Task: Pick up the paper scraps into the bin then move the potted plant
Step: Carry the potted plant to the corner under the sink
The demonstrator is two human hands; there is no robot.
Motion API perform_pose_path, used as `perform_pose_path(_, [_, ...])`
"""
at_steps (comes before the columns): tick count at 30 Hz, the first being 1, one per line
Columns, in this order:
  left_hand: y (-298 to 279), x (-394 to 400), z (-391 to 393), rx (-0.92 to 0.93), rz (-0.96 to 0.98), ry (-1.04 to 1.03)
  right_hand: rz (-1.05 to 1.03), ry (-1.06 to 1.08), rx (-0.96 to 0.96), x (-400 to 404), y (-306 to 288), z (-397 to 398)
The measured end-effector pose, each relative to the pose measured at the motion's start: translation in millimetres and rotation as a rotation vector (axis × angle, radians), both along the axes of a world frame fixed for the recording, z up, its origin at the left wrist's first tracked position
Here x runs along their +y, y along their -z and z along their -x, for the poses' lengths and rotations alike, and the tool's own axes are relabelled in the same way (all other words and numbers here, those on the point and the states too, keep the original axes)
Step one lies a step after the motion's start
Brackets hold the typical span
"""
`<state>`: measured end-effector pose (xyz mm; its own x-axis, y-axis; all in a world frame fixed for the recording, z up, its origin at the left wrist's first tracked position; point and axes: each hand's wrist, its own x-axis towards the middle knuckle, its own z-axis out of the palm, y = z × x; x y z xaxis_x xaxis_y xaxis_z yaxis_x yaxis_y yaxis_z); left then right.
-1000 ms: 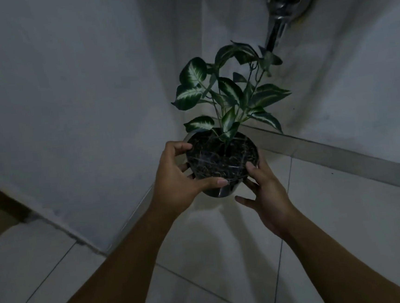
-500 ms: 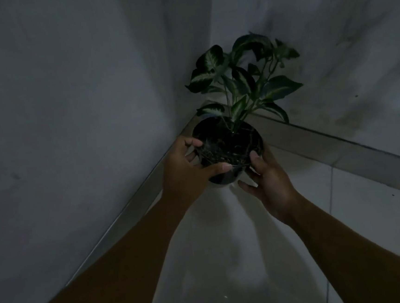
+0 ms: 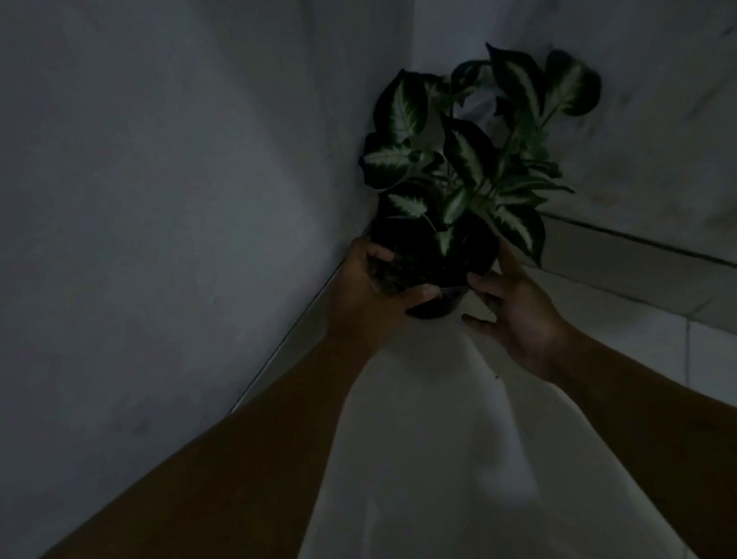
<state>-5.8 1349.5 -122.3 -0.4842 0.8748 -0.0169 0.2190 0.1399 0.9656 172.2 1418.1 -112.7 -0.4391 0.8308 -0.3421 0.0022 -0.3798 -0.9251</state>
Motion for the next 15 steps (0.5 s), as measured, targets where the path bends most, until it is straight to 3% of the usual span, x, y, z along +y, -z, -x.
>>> perform_pose_path(3, [-1,10,0,0.034,0.006,-0.051,-0.037,0.001,-0.036,4,-4,5])
perform_pose_path(8, [-6,22,-10,0.110,-0.034,-0.177,-0.035,0.186,-0.080,16,-1,10])
perform_pose_path(15, [-12,23,-21,0.134,0.031,-0.169,-0.053,0.326,-0.211,11,-8,18])
